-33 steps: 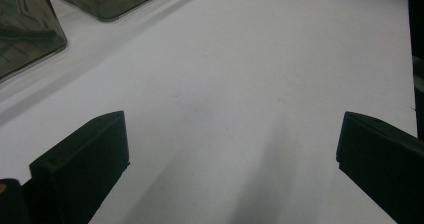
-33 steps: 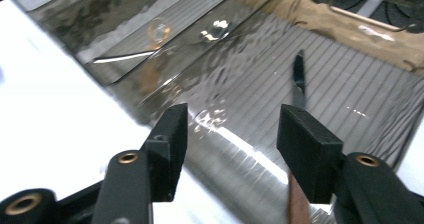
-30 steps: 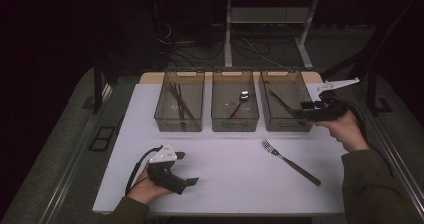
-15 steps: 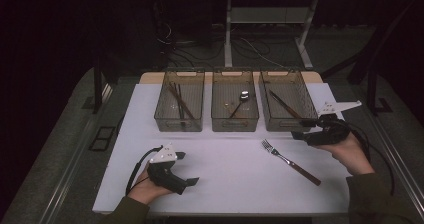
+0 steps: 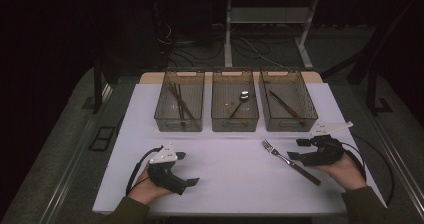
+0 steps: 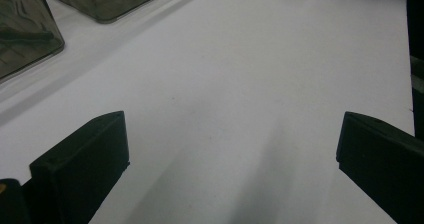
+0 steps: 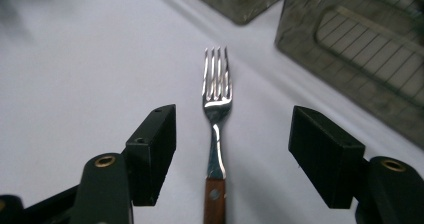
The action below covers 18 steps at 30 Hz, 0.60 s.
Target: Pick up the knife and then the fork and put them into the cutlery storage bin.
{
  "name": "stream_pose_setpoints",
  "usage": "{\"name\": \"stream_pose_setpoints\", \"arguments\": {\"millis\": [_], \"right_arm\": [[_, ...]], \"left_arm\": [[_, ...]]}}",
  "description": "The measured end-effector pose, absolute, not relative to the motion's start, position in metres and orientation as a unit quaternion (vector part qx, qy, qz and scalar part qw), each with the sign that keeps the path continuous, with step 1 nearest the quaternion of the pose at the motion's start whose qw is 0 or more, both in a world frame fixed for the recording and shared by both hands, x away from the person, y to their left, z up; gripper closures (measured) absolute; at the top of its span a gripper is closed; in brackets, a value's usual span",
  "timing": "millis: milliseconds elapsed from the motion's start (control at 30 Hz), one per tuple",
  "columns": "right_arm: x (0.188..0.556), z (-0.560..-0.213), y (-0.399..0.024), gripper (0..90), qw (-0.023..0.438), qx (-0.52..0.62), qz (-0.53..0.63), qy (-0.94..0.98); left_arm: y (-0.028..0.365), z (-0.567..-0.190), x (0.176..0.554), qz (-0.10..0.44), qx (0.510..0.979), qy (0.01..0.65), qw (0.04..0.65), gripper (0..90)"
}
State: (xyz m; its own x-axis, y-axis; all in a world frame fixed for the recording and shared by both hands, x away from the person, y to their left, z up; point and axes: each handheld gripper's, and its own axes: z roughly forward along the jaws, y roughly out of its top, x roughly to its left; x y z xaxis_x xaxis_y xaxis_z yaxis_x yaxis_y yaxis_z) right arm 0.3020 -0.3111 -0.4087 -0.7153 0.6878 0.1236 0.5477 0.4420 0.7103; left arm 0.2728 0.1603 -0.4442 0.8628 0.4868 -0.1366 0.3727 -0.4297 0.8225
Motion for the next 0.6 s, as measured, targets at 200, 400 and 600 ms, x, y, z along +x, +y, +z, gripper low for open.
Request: {"name": "stream_pose_setpoints", "arguments": {"millis": [200,400,600], "right_arm": [[0.295,-0.420,-0.309,41.4,0.086,0.365,0.372,0.849],[0.296,-0.432,-0.304,50.3,0.091,0.367,0.352,0.856],[0.295,-0.436,-0.301,58.9,0.090,0.373,0.337,0.860]], "left_arm": [[0.160,-0.444,0.273,0.061,0.843,0.254,0.469,0.0],[0.160,-0.444,0.273,0.061,0.844,0.253,0.469,0.0],[0.160,-0.444,0.274,0.060,0.844,0.254,0.469,0.0]]}}
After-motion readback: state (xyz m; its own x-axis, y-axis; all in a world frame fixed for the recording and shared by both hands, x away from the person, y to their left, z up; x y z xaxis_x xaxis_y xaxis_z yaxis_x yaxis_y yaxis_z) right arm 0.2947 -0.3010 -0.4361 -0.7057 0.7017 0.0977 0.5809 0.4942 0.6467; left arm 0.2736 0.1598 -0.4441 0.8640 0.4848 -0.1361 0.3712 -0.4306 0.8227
